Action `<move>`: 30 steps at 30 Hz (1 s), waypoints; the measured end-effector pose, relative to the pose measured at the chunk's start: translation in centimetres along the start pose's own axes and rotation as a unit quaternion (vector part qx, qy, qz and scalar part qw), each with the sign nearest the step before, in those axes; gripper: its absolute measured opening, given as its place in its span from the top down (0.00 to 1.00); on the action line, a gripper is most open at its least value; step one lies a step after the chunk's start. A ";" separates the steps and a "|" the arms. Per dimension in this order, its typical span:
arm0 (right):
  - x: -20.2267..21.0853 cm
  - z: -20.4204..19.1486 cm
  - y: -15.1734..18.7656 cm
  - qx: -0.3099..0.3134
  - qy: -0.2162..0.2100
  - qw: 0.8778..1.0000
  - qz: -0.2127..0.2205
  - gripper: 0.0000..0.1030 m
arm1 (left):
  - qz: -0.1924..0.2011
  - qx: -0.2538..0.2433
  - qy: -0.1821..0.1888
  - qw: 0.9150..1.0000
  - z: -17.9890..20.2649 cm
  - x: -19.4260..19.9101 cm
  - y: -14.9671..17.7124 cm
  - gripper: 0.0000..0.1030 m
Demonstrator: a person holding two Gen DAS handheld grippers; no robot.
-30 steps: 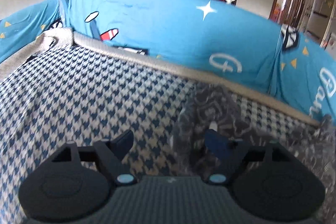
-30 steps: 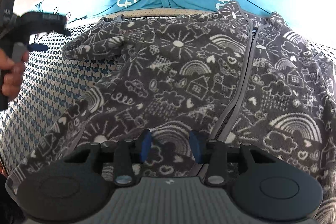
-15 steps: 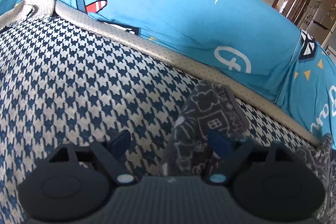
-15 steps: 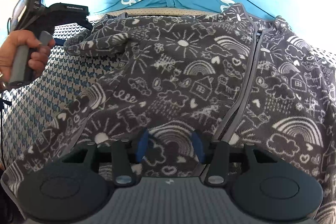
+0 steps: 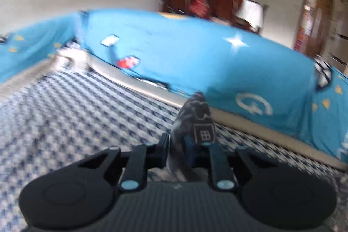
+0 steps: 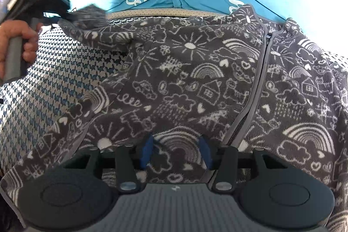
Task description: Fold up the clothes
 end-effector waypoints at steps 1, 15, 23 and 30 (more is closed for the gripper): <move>0.0 0.0 0.0 0.001 0.000 1.000 0.000 0.54 | 0.009 0.004 -0.018 1.000 -0.6 0.6 -0.1 0.84; -0.2 -0.2 0.0 0.011 0.009 1.000 0.003 0.53 | -0.073 0.064 -0.007 0.995 -7.5 -1.9 1.2 0.50; -0.2 -0.3 0.0 0.016 0.010 1.000 0.005 0.52 | -0.121 0.113 0.042 0.985 -8.7 -5.2 2.5 0.30; -0.2 -0.3 0.0 0.020 0.009 1.000 0.006 0.52 | -0.128 0.125 0.059 0.982 -7.9 -6.7 3.2 0.17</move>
Point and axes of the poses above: each gripper's, at about its wrist camera, not at the fingertips, and x roughly against the way its jaws point, z to its right, y to its underside, the point moved 2 cm from there along -x, roughly the way its jaws point, and after that the axes turned 4 degrees about -x, right-handed, at the moved point
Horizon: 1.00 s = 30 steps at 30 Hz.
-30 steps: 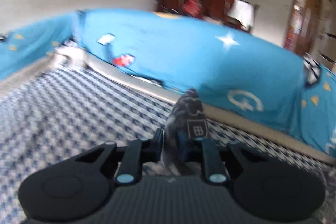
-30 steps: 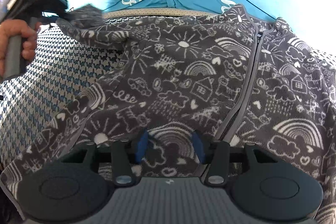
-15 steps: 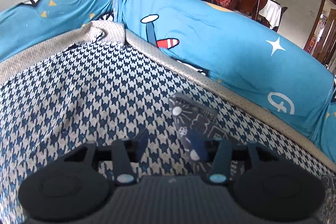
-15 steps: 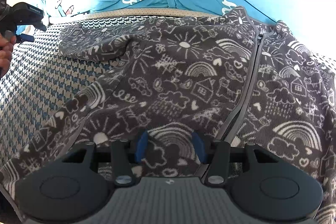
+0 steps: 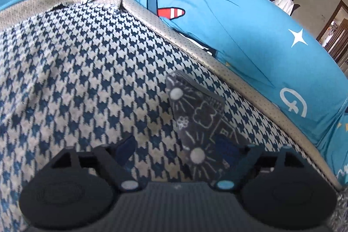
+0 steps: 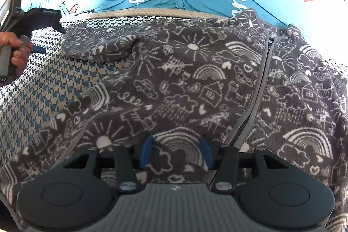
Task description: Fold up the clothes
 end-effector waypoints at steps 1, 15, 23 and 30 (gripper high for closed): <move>0.0 0.0 0.0 0.001 0.000 1.000 0.000 0.52 | -0.002 -0.002 0.003 1.000 0.3 -0.2 0.1 0.17; 0.0 0.0 0.1 0.003 -0.003 1.000 0.003 0.51 | 0.042 -0.045 -0.021 0.998 4.5 2.6 0.5 0.89; 0.0 0.0 0.0 0.003 -0.004 1.000 0.002 0.51 | 0.093 -0.089 -0.141 0.982 3.3 7.4 -0.1 0.93; 0.0 -0.2 -0.1 0.004 0.000 1.000 0.000 0.51 | 0.029 -0.046 -0.103 0.993 -1.7 5.9 -0.8 0.89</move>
Point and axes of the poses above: each gripper's, at about its wrist camera, not at the fingertips, and x roughly against the way its jaws point, z to its right, y to its underside, the point moved 2 cm from there along -x, roughly the way its jaws point, and after that the axes turned 4 degrees about -x, right-handed, at the moved point
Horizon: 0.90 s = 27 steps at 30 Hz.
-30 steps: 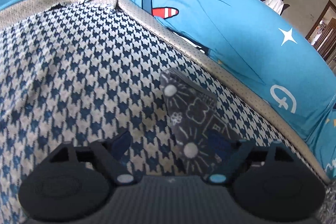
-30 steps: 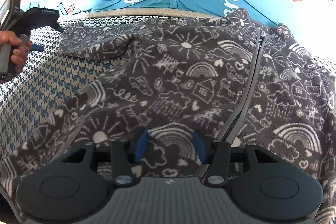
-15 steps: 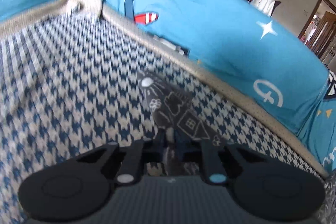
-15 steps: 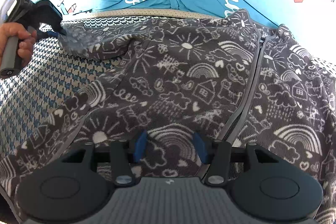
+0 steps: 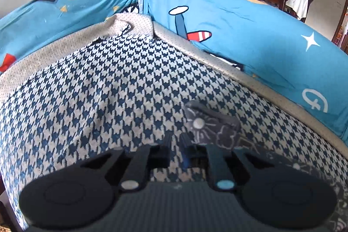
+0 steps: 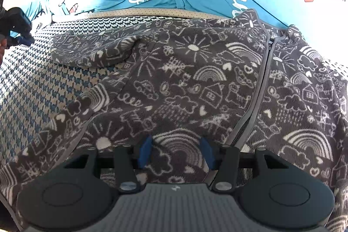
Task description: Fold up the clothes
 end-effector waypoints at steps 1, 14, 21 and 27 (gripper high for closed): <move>0.0 0.0 0.0 0.000 0.000 1.000 0.000 0.51 | -0.003 0.004 0.006 1.000 -0.4 -0.4 0.0 0.87; -0.2 -0.2 0.1 0.008 0.002 1.000 0.004 0.49 | -0.057 0.045 0.092 0.993 -0.6 -3.2 2.0 0.69; -0.2 -0.2 0.1 0.009 0.002 1.000 0.005 0.48 | -0.061 0.022 0.108 0.992 2.1 -3.3 3.0 0.58; -0.2 -0.2 0.1 0.009 0.001 1.000 0.005 0.48 | -0.060 0.020 0.108 0.992 4.1 -4.0 3.3 0.60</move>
Point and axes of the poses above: each gripper's, at about its wrist camera, not at the fingertips, and x roughly against the way its jaws point, z to its right, y to its underside, the point moved 2 cm from there along -x, roughly the way its jaws point, and after that the axes turned 4 degrees about -x, right-handed, at the moved point
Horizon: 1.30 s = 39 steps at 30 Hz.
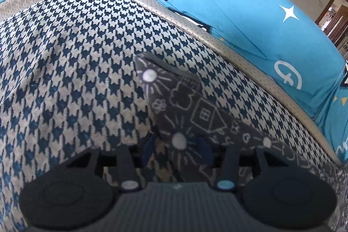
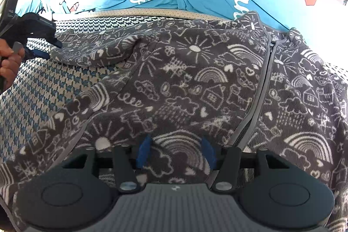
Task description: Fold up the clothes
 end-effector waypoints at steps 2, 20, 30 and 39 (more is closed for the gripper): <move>0.0 0.0 0.0 0.000 0.000 1.000 0.000 0.48 | 0.003 -0.005 -0.005 1.000 0.7 -0.2 0.0 0.67; 0.1 0.0 0.0 -0.002 -0.001 1.000 0.000 0.48 | 0.011 -0.171 0.169 0.971 12.6 3.1 3.5 0.57; 0.1 -0.1 0.1 -0.002 0.002 1.000 0.000 0.48 | 0.015 -0.079 0.156 0.985 8.9 1.6 0.5 0.50; 0.1 -0.1 0.1 -0.001 0.000 1.000 0.000 0.48 | -0.003 -0.069 0.184 0.980 10.9 -0.3 1.4 0.49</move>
Point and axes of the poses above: each gripper's, at about its wrist camera, not at the fingertips, and x roughly against the way its jaws point, z to its right, y to its underside, the point moved 2 cm from there along -x, roughly the way its jaws point, and after that the axes turned 4 degrees about -x, right-handed, at the moved point
